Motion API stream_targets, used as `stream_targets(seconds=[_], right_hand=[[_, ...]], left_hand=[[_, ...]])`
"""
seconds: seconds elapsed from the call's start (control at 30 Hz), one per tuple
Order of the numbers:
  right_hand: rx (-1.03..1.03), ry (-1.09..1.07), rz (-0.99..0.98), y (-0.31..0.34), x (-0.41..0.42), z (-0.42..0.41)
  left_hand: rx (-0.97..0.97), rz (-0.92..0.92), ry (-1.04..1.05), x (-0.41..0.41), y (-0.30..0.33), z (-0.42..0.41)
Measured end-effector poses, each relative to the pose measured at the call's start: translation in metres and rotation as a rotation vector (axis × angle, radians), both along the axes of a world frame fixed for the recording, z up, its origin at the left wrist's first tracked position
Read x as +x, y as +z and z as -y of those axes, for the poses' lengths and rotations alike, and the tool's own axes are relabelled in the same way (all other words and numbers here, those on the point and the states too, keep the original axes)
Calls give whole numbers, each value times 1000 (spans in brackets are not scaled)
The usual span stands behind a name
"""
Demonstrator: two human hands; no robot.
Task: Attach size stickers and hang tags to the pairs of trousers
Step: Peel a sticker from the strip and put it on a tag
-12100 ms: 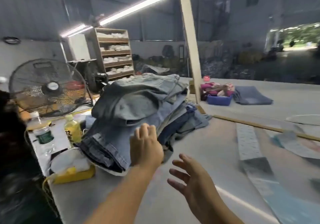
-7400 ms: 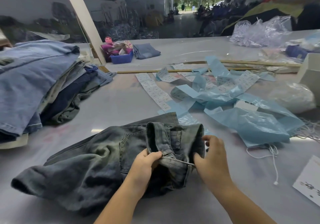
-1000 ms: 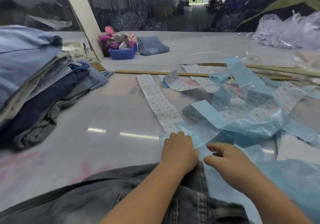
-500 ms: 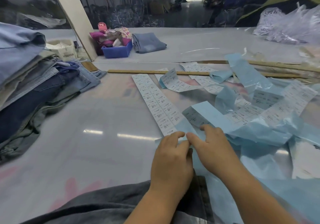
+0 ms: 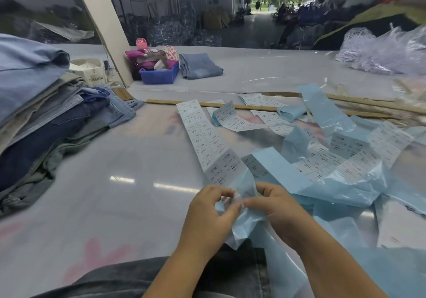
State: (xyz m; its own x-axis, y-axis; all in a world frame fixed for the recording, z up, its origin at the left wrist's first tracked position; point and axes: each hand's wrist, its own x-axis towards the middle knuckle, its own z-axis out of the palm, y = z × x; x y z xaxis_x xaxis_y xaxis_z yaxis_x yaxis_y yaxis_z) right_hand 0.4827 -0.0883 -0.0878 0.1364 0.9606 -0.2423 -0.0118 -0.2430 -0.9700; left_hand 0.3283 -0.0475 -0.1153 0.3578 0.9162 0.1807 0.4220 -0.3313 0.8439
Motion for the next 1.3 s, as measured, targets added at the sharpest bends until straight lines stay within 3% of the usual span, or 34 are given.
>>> stream_targets(seconds=[0.27, 0.4, 0.77, 0.9, 1.0, 1.17, 1.23, 1.3], right_hand=[[80, 21, 28, -4, -4, 7], [83, 63, 85, -5, -2, 11], [121, 15, -169, -6, -1, 16], [28, -144, 107, -11, -3, 16], [-21, -212, 192, -13, -3, 18], [36, -180, 165, -10, -6, 22], [50, -168, 198, -10, -7, 25], [59, -167, 198, -11, -8, 27]], left_hand=[[324, -278, 14, 4, 7, 5], [370, -395, -45, 7, 7, 10], [625, -654, -39, 15, 18, 17], [672, -702, -36, 19, 19, 20], [519, -662, -50, 17, 14, 16], [-202, -72, -95, 5, 18, 1], [-269, -44, -75, 0, 18, -6], [-207, -73, -73, -3, 17, -5]])
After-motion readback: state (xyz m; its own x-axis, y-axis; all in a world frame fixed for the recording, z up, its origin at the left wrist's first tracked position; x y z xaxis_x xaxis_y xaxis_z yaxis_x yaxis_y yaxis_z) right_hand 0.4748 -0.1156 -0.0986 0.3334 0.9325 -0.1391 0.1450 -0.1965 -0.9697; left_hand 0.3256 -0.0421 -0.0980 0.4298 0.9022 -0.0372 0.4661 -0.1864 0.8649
